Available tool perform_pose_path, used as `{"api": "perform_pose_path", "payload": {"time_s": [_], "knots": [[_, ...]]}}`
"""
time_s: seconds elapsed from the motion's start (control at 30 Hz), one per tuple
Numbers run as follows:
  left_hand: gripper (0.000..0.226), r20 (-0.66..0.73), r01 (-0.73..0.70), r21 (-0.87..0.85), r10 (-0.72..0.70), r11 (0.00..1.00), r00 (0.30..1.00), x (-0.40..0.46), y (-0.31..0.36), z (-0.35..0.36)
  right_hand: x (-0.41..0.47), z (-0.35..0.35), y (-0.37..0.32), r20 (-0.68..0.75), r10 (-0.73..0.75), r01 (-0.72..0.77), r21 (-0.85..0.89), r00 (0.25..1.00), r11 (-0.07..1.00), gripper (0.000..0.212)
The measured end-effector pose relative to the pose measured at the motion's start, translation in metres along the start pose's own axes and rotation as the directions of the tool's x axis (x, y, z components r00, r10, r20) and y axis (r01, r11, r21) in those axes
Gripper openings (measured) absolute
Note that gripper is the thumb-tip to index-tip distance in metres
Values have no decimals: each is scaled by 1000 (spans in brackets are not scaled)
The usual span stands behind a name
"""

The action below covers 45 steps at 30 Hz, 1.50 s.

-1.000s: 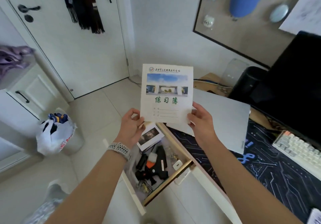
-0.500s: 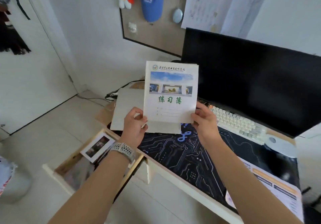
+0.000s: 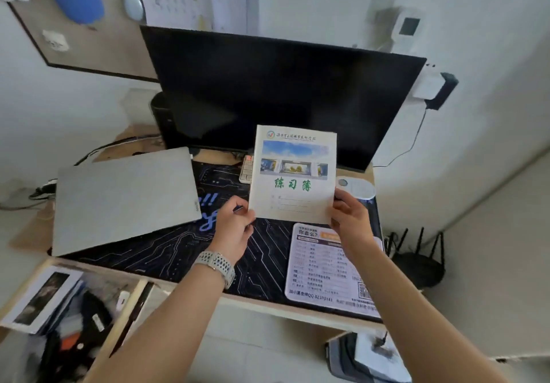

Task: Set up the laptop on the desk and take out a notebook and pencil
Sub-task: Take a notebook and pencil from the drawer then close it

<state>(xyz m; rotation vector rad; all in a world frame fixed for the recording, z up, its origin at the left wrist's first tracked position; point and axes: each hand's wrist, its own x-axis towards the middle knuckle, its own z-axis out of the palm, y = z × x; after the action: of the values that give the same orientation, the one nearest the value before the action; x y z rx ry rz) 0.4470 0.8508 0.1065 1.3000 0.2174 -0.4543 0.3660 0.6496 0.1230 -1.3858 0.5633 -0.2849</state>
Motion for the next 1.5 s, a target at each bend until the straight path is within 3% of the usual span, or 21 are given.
{"api": "perform_pose_path", "payload": {"time_s": [0.33,0.6,0.83,0.97,1.07,1.2,1.3,1.37,1.43,1.5], "knots": [[29,-29,236,280,-237,930,971,14,-100,31,-6,-81,78,-143,247,-263,-100,958,960,43],[25,-161,320,526,-278,788,947,14,-161,23,-11,-104,131,-163,427,-457,-301,889,837,41],[4,-112,194,795,-174,574,978,0,-172,36,-10,-117,150,-223,504,-549,-428,834,718,41],[12,-74,153,892,-197,425,978,7,-176,36,-6,-116,145,-215,490,-513,-585,845,628,36],[4,5,59,967,-254,247,967,10,-172,36,-1,-115,140,-189,463,-451,-698,866,557,28],[8,81,-70,996,-221,54,972,7,-168,34,3,-115,131,-116,463,-302,-887,879,350,20],[23,150,-154,985,-58,-81,987,1,-170,34,0,-113,129,-124,270,-178,-967,955,184,34],[39,279,-268,945,36,-190,960,-1,-173,36,-4,-110,135,-7,149,-30,-988,989,150,51],[49,397,-369,895,70,-252,915,0,-177,35,-8,-104,143,141,102,128,-984,985,126,65],[59,446,-417,867,51,-272,894,3,-180,32,-13,-98,150,204,126,192,-976,971,102,72]]}}
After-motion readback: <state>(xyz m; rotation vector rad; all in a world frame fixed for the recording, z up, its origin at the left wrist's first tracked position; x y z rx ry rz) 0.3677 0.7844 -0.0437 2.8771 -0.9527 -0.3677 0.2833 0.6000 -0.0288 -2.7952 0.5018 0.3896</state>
